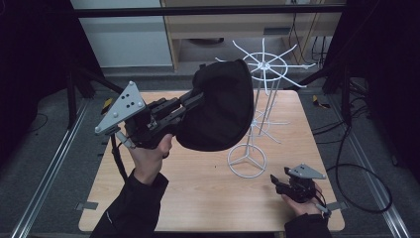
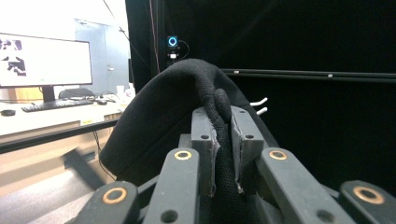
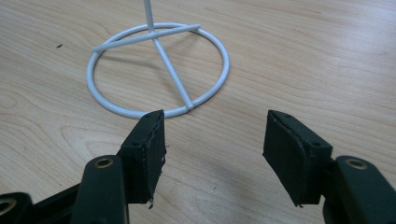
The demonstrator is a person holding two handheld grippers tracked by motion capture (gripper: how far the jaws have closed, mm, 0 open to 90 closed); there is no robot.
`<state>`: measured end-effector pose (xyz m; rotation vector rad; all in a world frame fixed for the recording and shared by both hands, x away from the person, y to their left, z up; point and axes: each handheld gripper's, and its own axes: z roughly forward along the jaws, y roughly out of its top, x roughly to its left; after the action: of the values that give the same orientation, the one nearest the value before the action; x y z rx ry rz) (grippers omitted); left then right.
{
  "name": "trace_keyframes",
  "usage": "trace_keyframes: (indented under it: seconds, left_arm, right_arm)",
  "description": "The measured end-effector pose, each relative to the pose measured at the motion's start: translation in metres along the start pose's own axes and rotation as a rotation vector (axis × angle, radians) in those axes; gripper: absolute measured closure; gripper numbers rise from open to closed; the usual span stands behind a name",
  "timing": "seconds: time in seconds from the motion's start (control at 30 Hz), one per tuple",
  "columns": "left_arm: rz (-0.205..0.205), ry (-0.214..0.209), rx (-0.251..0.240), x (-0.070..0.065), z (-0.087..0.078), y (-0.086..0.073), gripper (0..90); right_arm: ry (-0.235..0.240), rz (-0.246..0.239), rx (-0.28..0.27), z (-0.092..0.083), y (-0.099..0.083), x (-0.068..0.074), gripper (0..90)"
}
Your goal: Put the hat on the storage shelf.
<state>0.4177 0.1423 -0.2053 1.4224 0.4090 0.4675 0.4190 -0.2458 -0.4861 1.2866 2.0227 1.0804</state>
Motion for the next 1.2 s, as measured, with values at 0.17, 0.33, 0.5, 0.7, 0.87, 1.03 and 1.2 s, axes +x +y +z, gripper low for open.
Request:
trace_keyframes:
  seconds: [0.17, 0.33, 0.5, 0.7, 0.87, 1.03, 1.2]
  left_arm:
    - [-0.014, 0.012, 0.02, 0.003, -0.001, -0.006, 81.1]
    - [-0.021, 0.037, 0.048, 0.007, -0.005, -0.015, 80.6]
    - [-0.033, 0.056, 0.086, 0.011, -0.007, -0.025, 80.2]
    - [-0.034, 0.066, 0.136, 0.014, -0.005, -0.037, 79.9]
    - [-0.04, 0.076, 0.18, 0.015, 0.0, -0.049, 79.8]
    - [-0.045, 0.084, 0.21, 0.015, 0.006, -0.059, 79.3]
    - [-0.046, 0.089, 0.23, 0.015, 0.01, -0.066, 78.7]
  right_arm:
    - [-0.003, -0.006, 0.0, 0.001, 0.0, 0.0, 38.9]
    - [-0.009, -0.006, 0.004, 0.001, -0.001, 0.0, 38.9]
    - [-0.006, -0.004, 0.01, 0.002, -0.001, 0.0, 38.7]
    - [-0.011, -0.005, 0.014, 0.002, -0.001, -0.001, 38.2]
    - [-0.011, -0.006, 0.016, 0.002, -0.002, -0.001, 37.8]
    - [-0.01, -0.003, 0.017, 0.002, -0.002, -0.001, 37.5]
    - [-0.011, -0.004, 0.016, 0.002, -0.002, -0.001, 37.3]
